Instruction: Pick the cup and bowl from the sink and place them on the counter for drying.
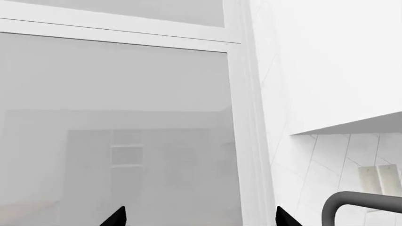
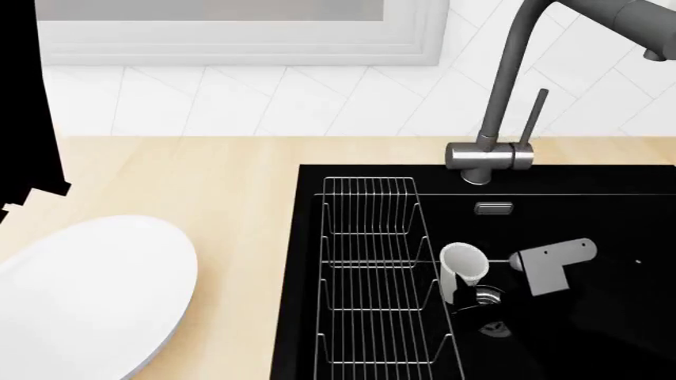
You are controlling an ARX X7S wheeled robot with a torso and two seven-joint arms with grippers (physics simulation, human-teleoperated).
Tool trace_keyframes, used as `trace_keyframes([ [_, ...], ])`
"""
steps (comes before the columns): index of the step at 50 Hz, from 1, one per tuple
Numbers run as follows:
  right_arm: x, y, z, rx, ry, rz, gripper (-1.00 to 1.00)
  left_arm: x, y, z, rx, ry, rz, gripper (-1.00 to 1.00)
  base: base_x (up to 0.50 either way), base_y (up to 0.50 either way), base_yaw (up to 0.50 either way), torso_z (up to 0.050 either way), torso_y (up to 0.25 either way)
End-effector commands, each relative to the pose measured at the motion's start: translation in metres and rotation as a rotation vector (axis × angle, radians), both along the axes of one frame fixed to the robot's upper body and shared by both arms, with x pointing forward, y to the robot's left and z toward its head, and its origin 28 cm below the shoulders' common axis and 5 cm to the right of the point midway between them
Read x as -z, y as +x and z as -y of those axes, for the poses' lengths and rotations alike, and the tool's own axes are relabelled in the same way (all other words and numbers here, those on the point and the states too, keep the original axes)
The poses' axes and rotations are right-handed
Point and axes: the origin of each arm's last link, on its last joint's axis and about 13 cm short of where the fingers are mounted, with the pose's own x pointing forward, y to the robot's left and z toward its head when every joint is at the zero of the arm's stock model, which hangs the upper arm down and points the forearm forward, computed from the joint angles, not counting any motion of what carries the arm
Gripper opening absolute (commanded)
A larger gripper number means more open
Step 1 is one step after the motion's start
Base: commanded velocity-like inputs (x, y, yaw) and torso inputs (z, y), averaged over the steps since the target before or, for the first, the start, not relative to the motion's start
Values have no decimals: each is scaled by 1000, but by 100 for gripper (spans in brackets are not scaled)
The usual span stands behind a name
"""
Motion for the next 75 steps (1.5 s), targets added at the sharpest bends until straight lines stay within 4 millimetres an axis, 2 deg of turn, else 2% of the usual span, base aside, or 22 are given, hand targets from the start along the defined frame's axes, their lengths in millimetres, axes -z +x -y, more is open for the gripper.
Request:
trace_keyframes([
  [1, 5, 10, -2, 42, 26, 10, 100, 0, 0, 0, -2, 1, 1, 100, 0, 0, 0, 0, 0],
  [45, 30, 16, -10, 76, 63, -111, 100, 1, 1, -1, -9, 9, 0, 100, 0, 0, 0, 0, 0],
  [75, 37, 36, -19, 56, 67, -80, 100, 5, 3, -2, -22, 16, -11, 100, 0, 0, 0, 0, 0],
])
